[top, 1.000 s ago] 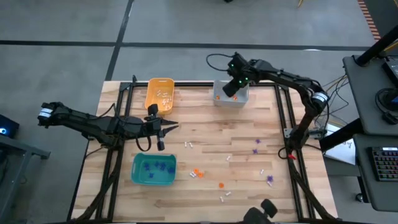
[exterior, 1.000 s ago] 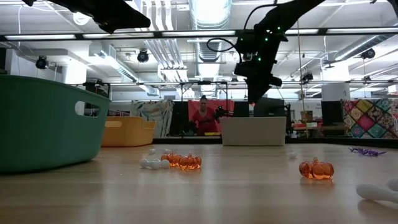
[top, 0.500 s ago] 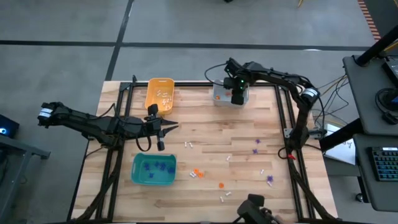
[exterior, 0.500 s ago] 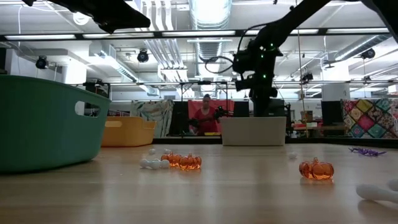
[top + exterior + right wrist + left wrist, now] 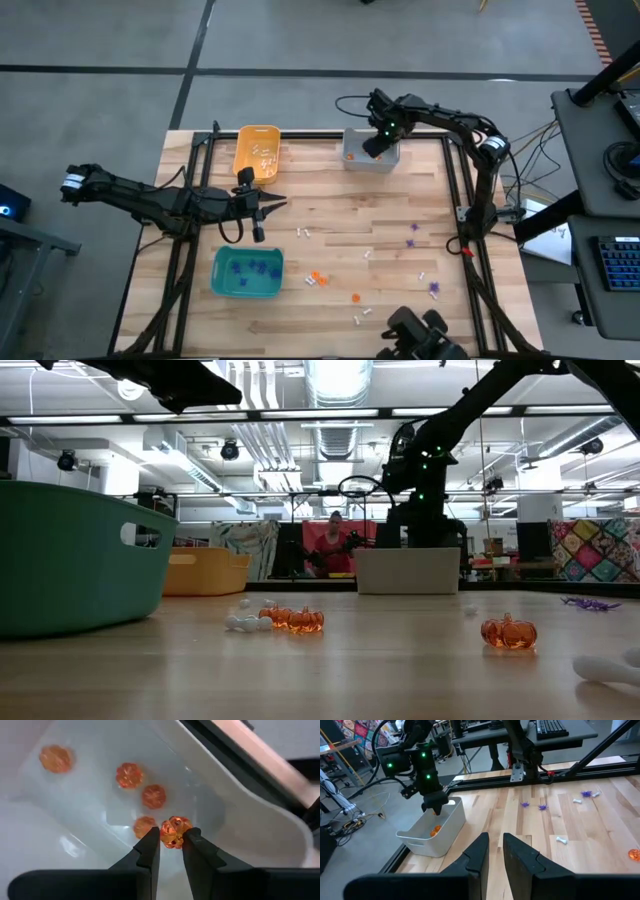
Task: Sort Halloween decoration
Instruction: Put the orange pumpkin toy into the gray bin
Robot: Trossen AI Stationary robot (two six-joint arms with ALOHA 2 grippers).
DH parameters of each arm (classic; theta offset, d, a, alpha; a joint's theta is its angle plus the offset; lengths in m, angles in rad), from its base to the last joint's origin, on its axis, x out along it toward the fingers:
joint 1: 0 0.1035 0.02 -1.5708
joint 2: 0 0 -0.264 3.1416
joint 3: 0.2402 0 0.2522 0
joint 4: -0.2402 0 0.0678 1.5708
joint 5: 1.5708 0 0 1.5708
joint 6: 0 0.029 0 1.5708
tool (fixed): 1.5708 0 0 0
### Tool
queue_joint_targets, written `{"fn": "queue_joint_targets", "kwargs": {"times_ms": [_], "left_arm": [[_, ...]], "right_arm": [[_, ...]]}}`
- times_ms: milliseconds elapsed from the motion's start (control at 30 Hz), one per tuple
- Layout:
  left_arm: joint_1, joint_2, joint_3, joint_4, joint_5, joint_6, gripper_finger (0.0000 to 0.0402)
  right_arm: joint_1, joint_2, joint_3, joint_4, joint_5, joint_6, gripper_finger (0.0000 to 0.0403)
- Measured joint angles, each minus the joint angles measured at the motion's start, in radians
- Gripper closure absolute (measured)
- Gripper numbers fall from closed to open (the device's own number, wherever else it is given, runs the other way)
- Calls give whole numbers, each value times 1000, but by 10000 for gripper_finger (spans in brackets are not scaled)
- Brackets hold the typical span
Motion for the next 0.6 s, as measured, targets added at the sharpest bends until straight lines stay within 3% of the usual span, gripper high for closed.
{"fn": "queue_joint_targets", "kwargs": {"times_ms": [167, 600], "left_arm": [[0, 1, 0, 0, -1, 0, 362], [0, 6, 0, -1, -2, -1, 362]], "right_arm": [[12, 7, 0, 35, 1, 90, 336], [12, 24, 0, 55, 2, 107, 339]]}}
